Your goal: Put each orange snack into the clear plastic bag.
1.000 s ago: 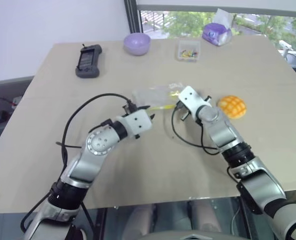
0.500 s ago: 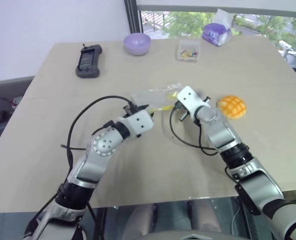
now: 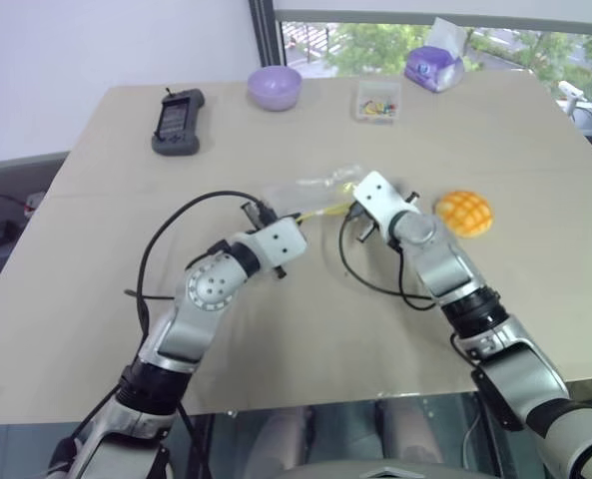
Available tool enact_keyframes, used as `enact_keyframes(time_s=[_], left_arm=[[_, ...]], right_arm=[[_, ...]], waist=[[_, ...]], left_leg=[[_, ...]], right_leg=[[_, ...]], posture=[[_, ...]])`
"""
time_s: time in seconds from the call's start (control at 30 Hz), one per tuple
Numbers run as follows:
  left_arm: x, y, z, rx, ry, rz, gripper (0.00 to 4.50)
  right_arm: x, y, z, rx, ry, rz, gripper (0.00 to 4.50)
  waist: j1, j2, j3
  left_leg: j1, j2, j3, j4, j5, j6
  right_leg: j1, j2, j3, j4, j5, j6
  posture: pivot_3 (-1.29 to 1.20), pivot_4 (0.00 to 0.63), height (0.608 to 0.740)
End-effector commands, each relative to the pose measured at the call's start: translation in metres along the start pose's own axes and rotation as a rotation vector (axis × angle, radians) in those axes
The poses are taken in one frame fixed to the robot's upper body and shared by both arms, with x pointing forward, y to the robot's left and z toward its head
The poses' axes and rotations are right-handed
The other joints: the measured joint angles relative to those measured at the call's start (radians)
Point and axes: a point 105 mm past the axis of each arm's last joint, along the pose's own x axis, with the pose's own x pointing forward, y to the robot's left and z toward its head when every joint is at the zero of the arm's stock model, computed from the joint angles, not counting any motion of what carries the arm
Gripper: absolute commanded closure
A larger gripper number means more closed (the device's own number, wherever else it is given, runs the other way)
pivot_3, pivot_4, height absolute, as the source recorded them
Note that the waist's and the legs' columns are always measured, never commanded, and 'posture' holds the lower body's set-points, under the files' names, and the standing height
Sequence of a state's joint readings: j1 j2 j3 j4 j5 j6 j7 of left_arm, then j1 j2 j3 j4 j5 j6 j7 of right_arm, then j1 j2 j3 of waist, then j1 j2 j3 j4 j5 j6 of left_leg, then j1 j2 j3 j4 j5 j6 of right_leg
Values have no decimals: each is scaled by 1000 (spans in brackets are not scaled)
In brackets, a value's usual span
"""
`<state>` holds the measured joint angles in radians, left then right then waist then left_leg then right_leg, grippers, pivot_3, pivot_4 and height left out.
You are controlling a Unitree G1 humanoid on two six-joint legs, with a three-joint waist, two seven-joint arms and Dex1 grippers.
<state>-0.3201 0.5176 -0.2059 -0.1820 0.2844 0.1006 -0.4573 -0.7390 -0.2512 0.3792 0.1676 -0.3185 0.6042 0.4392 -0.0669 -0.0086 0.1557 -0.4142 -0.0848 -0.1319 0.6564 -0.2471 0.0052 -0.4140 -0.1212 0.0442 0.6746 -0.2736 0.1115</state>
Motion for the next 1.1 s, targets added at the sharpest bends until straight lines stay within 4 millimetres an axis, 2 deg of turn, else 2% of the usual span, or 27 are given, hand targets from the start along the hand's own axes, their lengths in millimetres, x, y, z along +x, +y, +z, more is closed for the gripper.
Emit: enact_keyframes(time_s=[0.03, 0.13, 0.27, 0.37, 0.43, 0.47, 0.6, 0.77, 1.1], left_arm=[[0, 7, 6, 19, -24, 26, 4500], [1, 7, 5, -1, -21, 35, 4500], [3, 6, 6, -18, -28, 33, 4500], [4, 4, 5, -31, -30, 27, 4500], [4, 3, 5, -44, -31, 22, 4500], [5, 3, 5, -49, -32, 21, 4500], [9, 3, 6, -53, -43, 17, 4500], [11, 5, 8, -62, -52, 20, 4500], [12, 3, 12, -78, -67, 16, 4500]], right_arm=[[-14, -13, 9, -127, -60, -20, 3187], [-35, -21, -6, -192, -47, 27, 1872], [-67, -33, -13, -109, -51, 87, 1872], [-83, -43, -2, 13, -100, 98, 1872], [-87, -47, 25, 196, -231, 81, 2409], [-87, -42, 32, 272, -256, 109, 2707], [-75, -10, 48, 412, -291, 211, 4434], [-63, 9, 59, 508, -306, 245, 4434], [-47, 18, 48, 548, -251, 243, 4434]], waist=[[2, 0, 0], [13, 0, 0], [20, 0, 0], [21, 0, 0], [21, -1, 0], [20, 0, 0], [26, -1, -1], [27, -1, 0], [22, -1, 0]], left_leg=[[0, 0, 0, 0, 0, 0], [0, -1, 0, 1, 0, 0], [-1, 0, 1, 2, 0, 0], [0, 0, 1, 2, 0, 0], [0, 0, 1, 3, 0, 0], [0, 1, 1, 3, 0, 0], [0, 1, 0, 4, 0, 0], [-1, 0, -1, 7, 0, 0], [-1, 0, -1, 7, 0, 0]], right_leg=[[0, 0, 0, 0, 0, 0], [0, 0, 0, 0, 0, 0], [0, 0, 0, 0, 0, 0], [0, 0, 0, 2, 0, 0], [0, 1, 0, 3, 0, 0], [1, 1, 0, 3, 0, 0], [1, 1, 0, 4, 0, 0], [1, -1, 0, 4, 0, 0], [1, 0, -1, 5, 0, 0]], posture=[[0, 150, 740], [0, 150, 740], [0, 150, 740], [0, 150, 740], [0, 150, 740], [0, 150, 740], [0, 150, 740], [0, 150, 740], [0, 150, 740]])
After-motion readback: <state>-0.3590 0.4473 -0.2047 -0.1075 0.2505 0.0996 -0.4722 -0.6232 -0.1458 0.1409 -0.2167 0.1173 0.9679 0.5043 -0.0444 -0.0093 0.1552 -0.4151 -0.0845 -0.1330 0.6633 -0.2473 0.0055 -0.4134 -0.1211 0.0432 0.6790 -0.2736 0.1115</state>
